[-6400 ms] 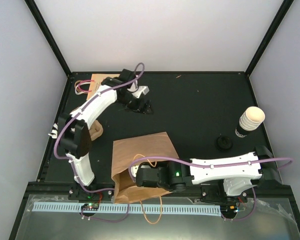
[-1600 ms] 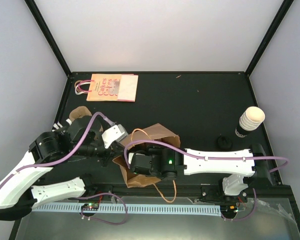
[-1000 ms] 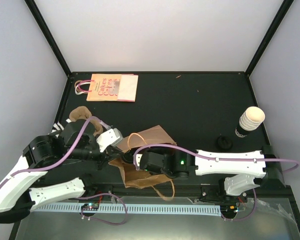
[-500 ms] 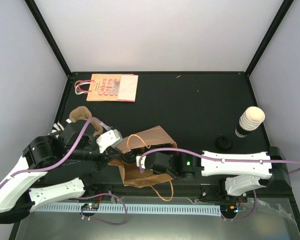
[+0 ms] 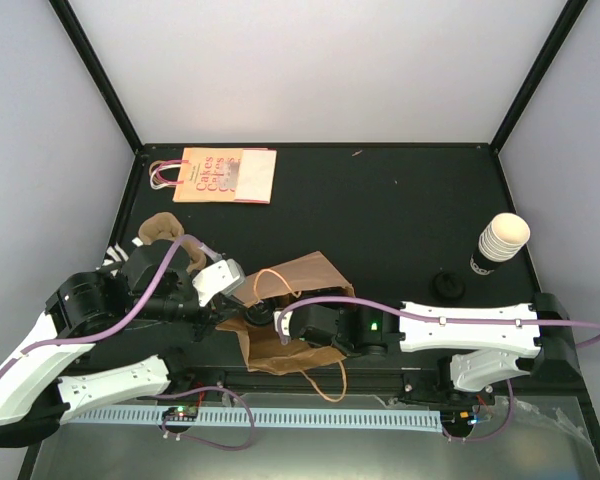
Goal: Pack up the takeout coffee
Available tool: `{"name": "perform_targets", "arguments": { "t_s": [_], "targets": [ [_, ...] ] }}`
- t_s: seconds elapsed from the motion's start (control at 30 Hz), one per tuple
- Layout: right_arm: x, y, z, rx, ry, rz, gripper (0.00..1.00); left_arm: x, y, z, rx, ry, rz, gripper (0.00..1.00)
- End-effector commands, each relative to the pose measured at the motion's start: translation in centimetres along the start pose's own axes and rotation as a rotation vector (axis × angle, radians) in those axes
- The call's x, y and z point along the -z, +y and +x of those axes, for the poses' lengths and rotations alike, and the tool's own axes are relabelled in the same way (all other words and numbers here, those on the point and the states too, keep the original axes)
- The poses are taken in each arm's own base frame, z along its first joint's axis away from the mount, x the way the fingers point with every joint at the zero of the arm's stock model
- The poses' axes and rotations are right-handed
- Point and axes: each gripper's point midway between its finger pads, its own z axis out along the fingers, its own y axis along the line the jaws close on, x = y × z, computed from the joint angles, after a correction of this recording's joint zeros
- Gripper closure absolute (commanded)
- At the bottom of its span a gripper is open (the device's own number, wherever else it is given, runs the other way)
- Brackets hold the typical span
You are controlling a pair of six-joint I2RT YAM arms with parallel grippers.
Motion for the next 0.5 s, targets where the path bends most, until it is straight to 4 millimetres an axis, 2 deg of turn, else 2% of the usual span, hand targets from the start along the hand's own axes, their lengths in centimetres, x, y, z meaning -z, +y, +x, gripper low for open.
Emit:
{"name": "perform_targets", "arguments": {
  "t_s": [0.0, 0.27, 0.47],
  "targets": [
    [0.13, -0.55, 0.87, -0.01, 0.02, 0.026, 0.51, 0.51, -0.33, 0.58, -0.012, 0.011, 0.011, 0.98],
    [-0.2, -0.03, 1.09, -0.014, 0.03, 0.01, 0.51, 0.62, -0.31, 0.75, -0.012, 0.015, 0.009, 0.99],
    [0.09, -0.4, 1.07, -0.028, 0.027, 0.018, 0.51, 0.76, 0.01, 0.93, -0.016, 0.017, -0.011, 0.99]
  ]
}}
